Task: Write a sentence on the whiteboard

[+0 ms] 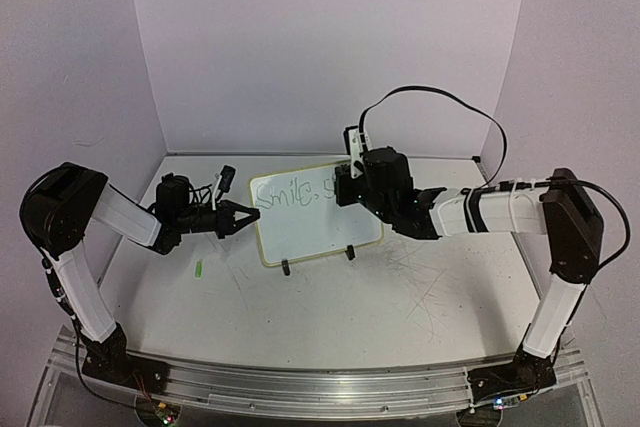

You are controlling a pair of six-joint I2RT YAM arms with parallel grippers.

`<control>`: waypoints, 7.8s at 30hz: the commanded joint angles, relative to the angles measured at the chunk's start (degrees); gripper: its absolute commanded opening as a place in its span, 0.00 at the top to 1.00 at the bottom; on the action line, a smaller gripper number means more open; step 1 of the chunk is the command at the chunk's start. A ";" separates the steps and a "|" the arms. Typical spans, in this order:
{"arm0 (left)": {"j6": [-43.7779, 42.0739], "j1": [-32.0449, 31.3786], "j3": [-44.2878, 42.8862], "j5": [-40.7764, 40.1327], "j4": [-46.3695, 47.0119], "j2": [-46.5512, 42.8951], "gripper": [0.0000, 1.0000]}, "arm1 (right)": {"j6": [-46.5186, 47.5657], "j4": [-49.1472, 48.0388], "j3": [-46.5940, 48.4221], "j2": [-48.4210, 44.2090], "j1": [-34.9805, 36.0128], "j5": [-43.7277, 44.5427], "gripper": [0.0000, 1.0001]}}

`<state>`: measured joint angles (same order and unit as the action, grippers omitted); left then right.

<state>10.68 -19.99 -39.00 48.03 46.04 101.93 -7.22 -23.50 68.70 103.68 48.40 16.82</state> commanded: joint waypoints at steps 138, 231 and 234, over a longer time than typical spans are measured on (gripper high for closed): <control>-6.51 -0.41 0.26 -7.34 -5.61 0.82 1.00 | -0.88 -2.25 -8.46 -3.82 -3.66 -3.44 1.00; -6.63 -0.43 0.32 -6.90 -5.63 0.79 1.00 | -1.01 -4.08 -3.38 -0.80 -4.36 -0.75 1.00; -6.63 -0.40 0.33 -6.90 -5.63 0.78 1.00 | -1.77 -3.63 -4.25 -1.16 -4.35 -1.20 1.00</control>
<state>10.37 -20.62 -39.00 46.81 45.95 101.71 -7.77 -26.96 63.53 101.56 44.34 16.88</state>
